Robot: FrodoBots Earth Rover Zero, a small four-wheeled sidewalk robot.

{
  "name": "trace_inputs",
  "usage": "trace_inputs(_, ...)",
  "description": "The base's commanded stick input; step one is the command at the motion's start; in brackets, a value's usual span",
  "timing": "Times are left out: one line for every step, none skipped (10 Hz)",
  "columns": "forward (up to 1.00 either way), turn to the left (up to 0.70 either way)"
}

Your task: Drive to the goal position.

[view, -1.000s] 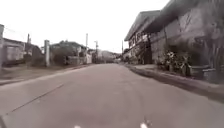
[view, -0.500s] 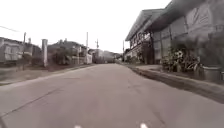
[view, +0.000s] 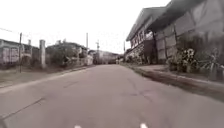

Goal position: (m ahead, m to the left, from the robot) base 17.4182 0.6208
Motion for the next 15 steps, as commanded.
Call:
trace_inputs(1.00, 0.00)
trace_inputs(1.00, 0.00)
trace_inputs(1.00, 0.00)
trace_inputs(1.00, 0.00)
trace_inputs(1.00, 0.00)
trace_inputs(1.00, 0.00)
trace_inputs(1.00, 0.00)
trace_inputs(1.00, -0.20)
trace_inputs(1.00, -0.27)
trace_inputs(1.00, -0.27)
trace_inputs(1.00, -0.27)
trace_inputs(1.00, -0.19)
trace_inputs(1.00, -0.01)
trace_inputs(1.00, 0.00)
trace_inputs(1.00, 0.00)
